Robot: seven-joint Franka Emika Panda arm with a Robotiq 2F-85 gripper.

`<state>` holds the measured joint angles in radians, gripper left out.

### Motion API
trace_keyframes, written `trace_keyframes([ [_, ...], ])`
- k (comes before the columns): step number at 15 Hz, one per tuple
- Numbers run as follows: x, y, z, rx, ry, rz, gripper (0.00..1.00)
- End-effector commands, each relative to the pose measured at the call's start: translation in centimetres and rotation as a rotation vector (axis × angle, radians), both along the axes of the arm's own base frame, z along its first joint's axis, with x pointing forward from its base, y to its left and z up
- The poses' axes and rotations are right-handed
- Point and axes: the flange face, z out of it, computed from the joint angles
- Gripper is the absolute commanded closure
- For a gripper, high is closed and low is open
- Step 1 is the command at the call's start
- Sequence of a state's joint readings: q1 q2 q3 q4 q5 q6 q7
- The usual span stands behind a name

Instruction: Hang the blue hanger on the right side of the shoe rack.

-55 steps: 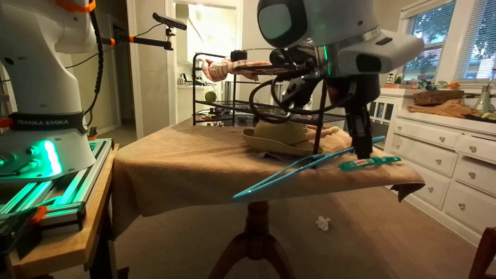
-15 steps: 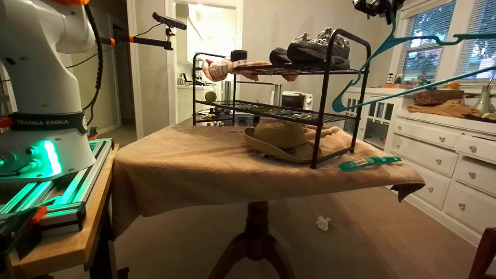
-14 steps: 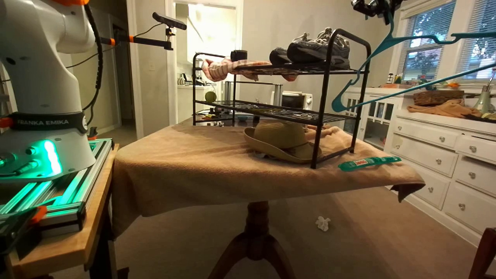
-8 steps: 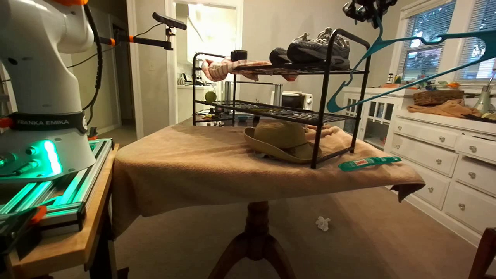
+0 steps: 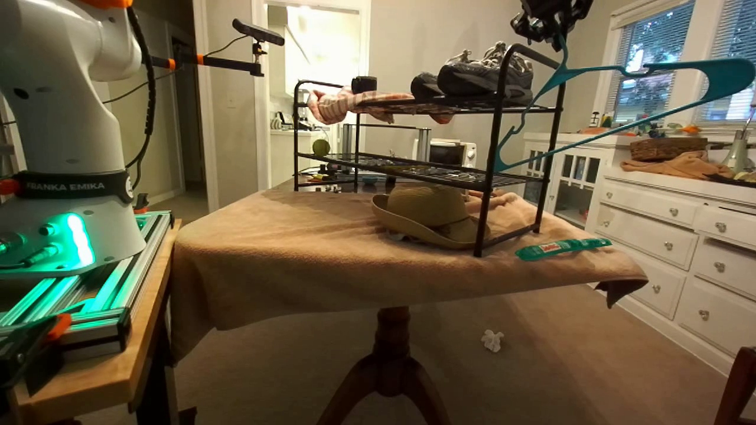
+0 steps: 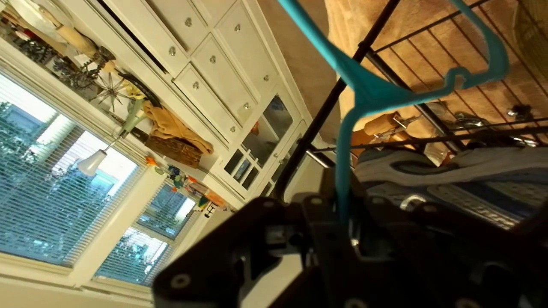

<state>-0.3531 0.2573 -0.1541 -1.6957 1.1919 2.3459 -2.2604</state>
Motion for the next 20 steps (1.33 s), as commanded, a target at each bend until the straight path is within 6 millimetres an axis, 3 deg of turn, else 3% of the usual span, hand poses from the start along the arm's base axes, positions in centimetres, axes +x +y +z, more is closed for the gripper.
trace_keyframes([
  [1,-0.8,0.9,-0.6,0.011,-0.003,0.024,0.98],
  [13,-0.9,2.0,0.6,0.042,-0.018,0.052,0.98],
  [20,-0.8,2.5,-0.5,0.043,0.005,0.072,0.98],
])
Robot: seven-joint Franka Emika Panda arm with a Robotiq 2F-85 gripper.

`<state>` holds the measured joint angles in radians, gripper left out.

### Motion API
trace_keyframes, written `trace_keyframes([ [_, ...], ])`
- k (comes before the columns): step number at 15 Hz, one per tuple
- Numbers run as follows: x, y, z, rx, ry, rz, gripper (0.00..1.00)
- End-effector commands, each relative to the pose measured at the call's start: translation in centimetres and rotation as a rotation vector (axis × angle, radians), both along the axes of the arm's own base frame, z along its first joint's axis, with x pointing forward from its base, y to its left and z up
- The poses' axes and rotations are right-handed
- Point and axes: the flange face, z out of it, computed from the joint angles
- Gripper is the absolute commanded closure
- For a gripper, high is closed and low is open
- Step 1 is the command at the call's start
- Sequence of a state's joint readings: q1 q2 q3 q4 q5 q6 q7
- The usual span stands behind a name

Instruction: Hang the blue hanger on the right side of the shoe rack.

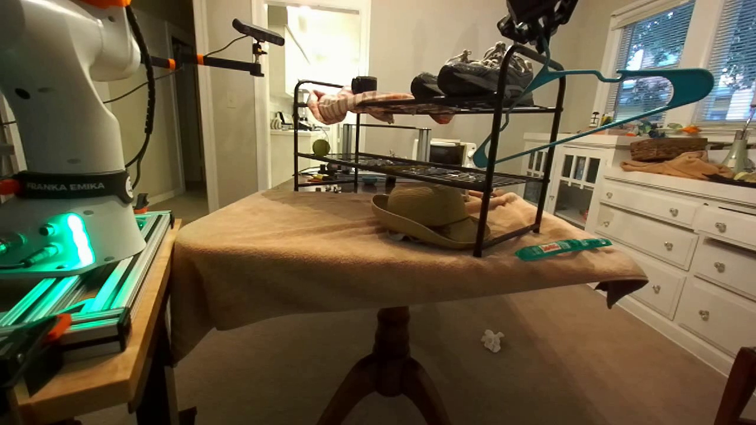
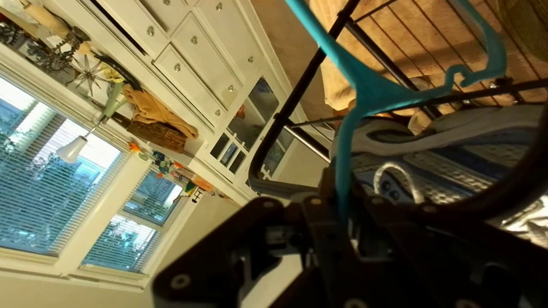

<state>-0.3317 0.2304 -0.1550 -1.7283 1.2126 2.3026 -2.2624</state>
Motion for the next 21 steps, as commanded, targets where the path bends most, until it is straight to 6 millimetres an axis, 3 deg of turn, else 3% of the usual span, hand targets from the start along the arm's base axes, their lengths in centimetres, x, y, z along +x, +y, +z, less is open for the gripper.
trace_keyframes([
  [1,-0.7,0.4,-0.7,0.0,0.011,0.025,0.98],
  [10,-0.4,0.3,-1.9,-0.01,0.038,0.029,0.98],
  [21,2.2,2.3,-0.4,-0.178,0.096,0.172,0.98],
])
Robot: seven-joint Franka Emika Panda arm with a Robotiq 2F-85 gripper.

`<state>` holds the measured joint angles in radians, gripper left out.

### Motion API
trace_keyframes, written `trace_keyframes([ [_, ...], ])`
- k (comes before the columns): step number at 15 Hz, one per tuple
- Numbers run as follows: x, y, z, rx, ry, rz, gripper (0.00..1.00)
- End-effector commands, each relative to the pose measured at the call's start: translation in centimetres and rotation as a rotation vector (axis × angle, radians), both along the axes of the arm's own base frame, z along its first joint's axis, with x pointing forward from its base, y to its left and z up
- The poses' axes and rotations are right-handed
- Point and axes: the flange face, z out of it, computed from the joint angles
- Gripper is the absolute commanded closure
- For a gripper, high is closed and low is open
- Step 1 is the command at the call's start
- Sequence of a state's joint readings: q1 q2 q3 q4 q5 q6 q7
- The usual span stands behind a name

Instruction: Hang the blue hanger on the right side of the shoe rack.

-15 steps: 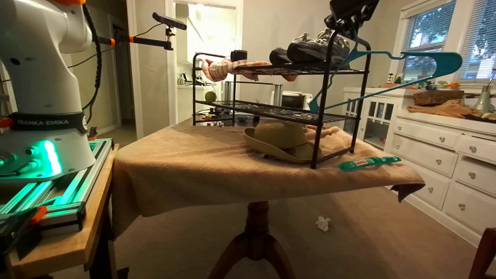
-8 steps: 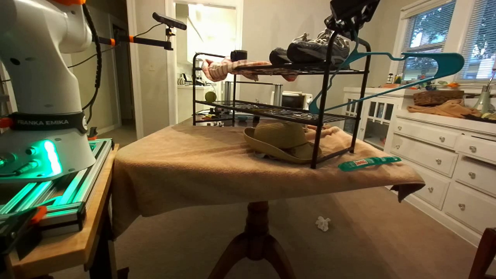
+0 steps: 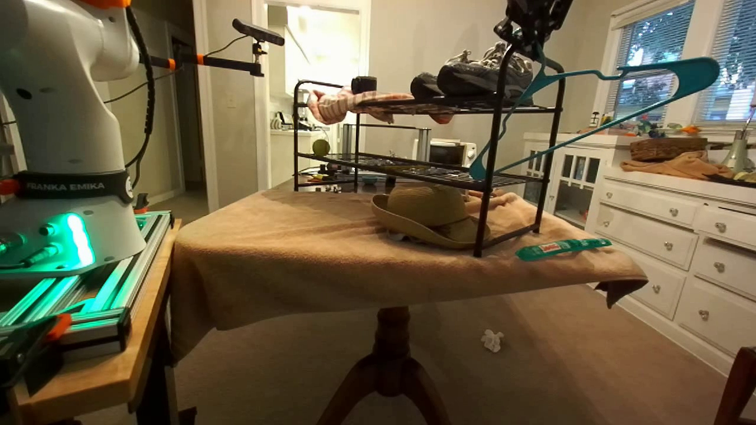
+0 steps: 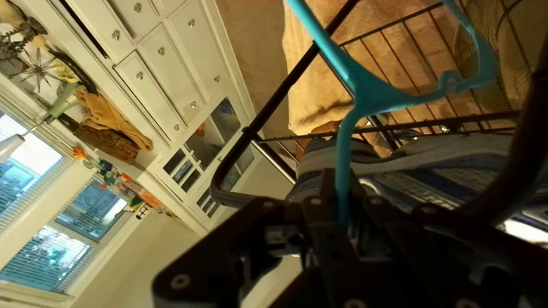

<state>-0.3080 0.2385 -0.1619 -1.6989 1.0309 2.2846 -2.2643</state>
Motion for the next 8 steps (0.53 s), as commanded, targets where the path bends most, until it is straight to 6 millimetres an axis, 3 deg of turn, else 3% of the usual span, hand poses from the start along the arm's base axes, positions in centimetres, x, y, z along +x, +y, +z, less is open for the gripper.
trace_keyframes([
  [1,1.7,1.4,-0.9,-0.031,0.033,0.079,0.98],
  [8,4.4,2.1,-0.8,-0.066,0.034,0.121,0.98],
])
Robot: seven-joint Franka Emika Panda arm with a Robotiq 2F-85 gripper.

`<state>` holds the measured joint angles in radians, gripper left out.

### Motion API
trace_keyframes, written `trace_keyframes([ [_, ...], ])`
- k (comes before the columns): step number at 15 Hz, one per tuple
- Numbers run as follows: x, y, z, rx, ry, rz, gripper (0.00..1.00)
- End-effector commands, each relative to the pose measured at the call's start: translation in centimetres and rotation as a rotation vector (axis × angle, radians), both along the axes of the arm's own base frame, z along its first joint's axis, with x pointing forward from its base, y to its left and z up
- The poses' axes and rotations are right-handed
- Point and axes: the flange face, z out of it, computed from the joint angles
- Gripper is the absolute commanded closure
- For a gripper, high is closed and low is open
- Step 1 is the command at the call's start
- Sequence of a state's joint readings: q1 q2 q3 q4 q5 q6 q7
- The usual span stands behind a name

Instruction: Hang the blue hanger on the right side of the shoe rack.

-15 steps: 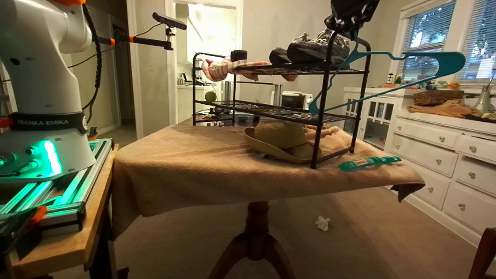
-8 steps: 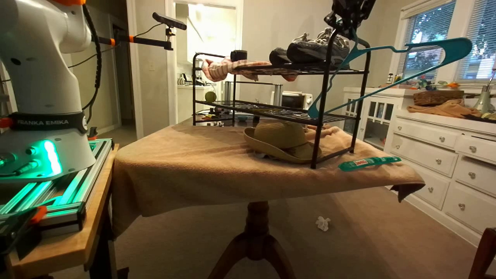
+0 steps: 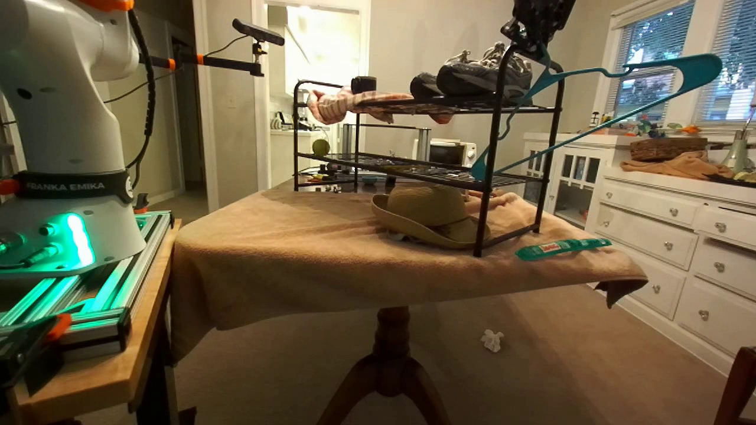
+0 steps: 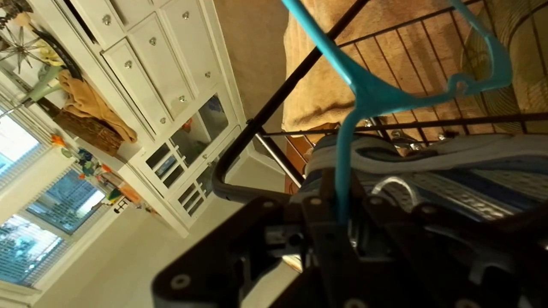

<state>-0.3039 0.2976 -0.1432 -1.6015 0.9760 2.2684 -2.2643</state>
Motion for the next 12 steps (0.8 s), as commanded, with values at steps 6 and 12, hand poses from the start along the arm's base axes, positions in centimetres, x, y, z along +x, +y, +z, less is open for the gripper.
trace_keyframes([
  [6,4.0,1.7,-1.8,-0.028,0.029,0.075,0.94],
  [12,4.7,1.1,-1.2,-0.047,0.017,0.064,0.44],
])
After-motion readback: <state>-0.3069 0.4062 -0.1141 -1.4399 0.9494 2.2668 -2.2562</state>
